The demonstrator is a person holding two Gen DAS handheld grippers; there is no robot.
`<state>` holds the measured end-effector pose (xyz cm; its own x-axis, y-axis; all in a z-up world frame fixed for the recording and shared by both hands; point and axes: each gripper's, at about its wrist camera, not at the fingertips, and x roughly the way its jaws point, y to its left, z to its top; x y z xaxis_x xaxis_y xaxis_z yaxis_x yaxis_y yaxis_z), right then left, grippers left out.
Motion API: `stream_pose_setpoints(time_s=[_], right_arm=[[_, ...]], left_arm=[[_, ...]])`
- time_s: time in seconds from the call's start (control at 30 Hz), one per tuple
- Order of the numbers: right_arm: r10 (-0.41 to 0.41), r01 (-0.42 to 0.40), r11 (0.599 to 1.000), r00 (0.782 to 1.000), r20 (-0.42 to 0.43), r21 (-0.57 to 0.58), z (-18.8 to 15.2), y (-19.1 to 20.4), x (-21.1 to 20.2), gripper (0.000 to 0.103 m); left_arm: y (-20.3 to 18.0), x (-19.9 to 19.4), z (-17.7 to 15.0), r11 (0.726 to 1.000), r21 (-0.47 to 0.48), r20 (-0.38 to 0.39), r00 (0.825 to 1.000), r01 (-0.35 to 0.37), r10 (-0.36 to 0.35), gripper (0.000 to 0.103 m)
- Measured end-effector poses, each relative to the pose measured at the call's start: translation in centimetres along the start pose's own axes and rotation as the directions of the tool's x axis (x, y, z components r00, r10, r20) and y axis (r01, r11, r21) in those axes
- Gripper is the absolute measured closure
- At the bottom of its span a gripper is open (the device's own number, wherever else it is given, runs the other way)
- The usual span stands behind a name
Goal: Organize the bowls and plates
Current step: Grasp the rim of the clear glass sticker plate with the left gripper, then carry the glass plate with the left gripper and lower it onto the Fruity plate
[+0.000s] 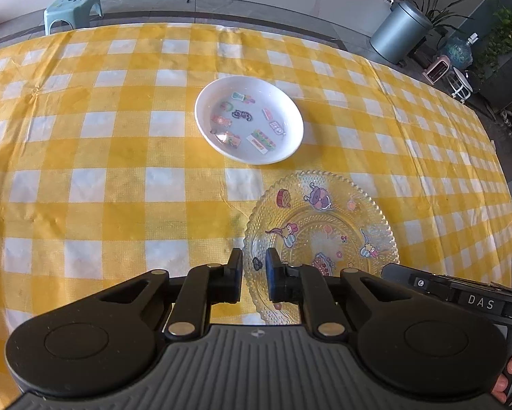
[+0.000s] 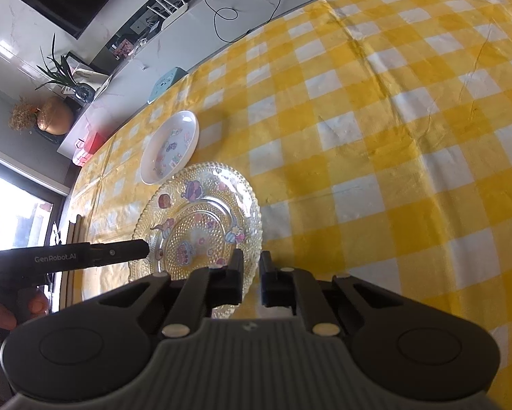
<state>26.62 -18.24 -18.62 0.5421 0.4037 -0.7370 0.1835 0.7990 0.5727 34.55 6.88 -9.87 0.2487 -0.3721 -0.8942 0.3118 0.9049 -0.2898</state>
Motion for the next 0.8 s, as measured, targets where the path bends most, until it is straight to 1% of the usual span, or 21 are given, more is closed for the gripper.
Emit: stream_pose_setpoints(time_s=[0.1,0.37,0.57,0.7,0.8], right_arm=[[0.016,-0.016,1.0,1.0,-0.006,0.02,-0.3,-0.6,-0.9,0.096],[0.031,-0.033,0.999,0.999,0.036,0.036,-1.8,-2.0,-5.2,0.096],[0.042,-0.047,0.997,0.997,0.07,0.068,-3.7,-3.7,-8.9,0.095],[0.044,-0.052,0.996,0.995,0.091,0.078,-5.1,-4.9,-11.3,0.095],[0.043,-0.052,0.995,0.994,0.103,0.084,-6.4,-5.8,-12.9,0.095]], left_arm=[[-1.2,-0.7,0.0,1.0,0.028,0.001,1.0,-0.007,0.007,0.088],[-5.8,-3.3,-1.1,0.995,0.095,0.003,1.0,-0.009,0.009,0.088],[-9.6,-5.6,-3.1,0.991,0.132,0.028,1.0,-0.003,-0.001,0.088],[-11.7,-6.7,-4.9,0.992,0.127,0.032,0.999,0.008,-0.012,0.088],[-13.4,-7.1,-6.5,0.993,0.118,0.033,0.999,-0.006,0.002,0.088]])
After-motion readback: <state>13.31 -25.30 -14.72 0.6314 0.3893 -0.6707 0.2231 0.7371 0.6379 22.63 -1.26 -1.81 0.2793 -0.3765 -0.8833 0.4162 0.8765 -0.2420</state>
